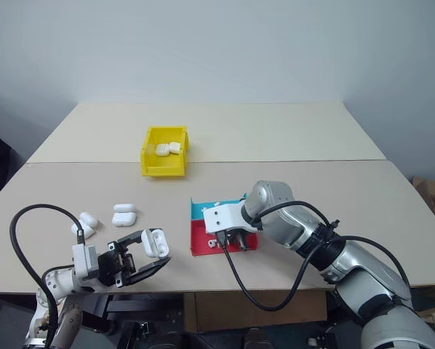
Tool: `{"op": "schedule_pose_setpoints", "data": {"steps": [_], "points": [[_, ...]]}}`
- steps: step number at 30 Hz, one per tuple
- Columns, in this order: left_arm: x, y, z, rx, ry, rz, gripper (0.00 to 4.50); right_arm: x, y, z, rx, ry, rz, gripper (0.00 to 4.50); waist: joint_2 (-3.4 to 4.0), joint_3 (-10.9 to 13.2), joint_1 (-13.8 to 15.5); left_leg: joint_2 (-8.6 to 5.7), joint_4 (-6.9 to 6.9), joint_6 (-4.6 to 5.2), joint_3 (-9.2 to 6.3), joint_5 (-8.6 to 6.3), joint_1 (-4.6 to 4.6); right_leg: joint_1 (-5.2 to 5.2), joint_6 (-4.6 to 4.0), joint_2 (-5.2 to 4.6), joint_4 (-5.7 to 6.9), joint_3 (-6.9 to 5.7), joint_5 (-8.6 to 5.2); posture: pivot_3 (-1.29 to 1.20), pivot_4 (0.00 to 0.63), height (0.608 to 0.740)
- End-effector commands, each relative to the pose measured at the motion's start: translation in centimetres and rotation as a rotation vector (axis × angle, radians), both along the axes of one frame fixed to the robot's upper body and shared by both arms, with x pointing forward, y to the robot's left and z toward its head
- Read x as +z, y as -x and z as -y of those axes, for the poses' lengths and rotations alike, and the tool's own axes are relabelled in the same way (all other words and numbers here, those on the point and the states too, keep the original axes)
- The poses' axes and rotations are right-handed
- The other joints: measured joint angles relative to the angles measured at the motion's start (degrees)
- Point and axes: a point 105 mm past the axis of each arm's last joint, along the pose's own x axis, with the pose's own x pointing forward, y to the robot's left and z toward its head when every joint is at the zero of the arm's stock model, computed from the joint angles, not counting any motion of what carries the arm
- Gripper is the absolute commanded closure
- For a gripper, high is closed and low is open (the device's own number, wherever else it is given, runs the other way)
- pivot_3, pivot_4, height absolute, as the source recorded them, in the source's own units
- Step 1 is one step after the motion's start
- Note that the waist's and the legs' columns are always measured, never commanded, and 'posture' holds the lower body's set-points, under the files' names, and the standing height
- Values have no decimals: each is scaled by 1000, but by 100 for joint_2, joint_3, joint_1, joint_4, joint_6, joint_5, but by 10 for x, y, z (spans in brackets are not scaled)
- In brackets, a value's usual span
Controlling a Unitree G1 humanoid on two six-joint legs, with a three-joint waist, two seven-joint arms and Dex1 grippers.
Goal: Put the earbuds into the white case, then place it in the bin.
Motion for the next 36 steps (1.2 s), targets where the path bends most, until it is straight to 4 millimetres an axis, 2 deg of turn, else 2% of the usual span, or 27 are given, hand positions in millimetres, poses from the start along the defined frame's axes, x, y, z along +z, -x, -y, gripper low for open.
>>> {"op": "schedule_pose_setpoints", "data": {"steps": [1,5,9,13,16,18,23,27,32,36], "points": [[13,4,3,-28,24,62,1675,16,0,-5,21,-39,36,3862,0,0,1,0,0,0,0,0,0,0,0,0,0,0,0,0,150,740],[17,5,4,-52,58,94,1675,44,3,-8,25,-121,85,3862,1,1,9,0,0,0,0,0,-9,-7,0,0,0,0,0,0,150,740],[24,2,5,-18,72,75,1675,93,9,-7,-24,-338,130,3862,0,2,20,0,-1,0,-1,0,-15,-10,0,0,-1,-1,0,0,150,740],[37,2,11,-69,123,104,1675,140,14,1,-74,-617,192,3862,0,2,42,0,-1,0,-3,0,-14,-7,0,-1,-2,-4,0,0,150,740],[45,-4,17,-57,125,67,1675,177,26,4,2,-942,263,3862,-1,2,45,0,-1,0,-6,0,-12,-2,0,0,-3,-7,0,0,150,740],[53,-2,22,-103,149,55,1675,190,37,3,60,-1090,270,3862,1,2,27,0,-2,0,-8,0,-12,0,1,0,-5,-7,0,0,150,740],[66,2,32,-246,183,76,1675,198,50,-7,158,-1296,269,3862,1,2,-4,0,-5,0,-10,0,-11,0,1,2,-3,-7,0,0,150,740],[74,1,46,-337,185,87,1675,191,72,-12,342,-1445,250,3862,1,2,-27,-1,-5,1,-12,0,-9,6,2,3,-4,-8,0,0,150,740],[83,1,51,-385,189,91,1675,182,85,-10,451,-1518,179,3862,1,2,-75,-1,-5,1,-14,0,-12,6,4,2,-6,-7,0,0,150,740],[83,0,53,-400,188,91,1675,176,86,-12,484,-1546,155,3862,1,2,-113,-1,-5,1,-18,0,-2,12,3,5,-2,-8,0,0,150,740]]}}
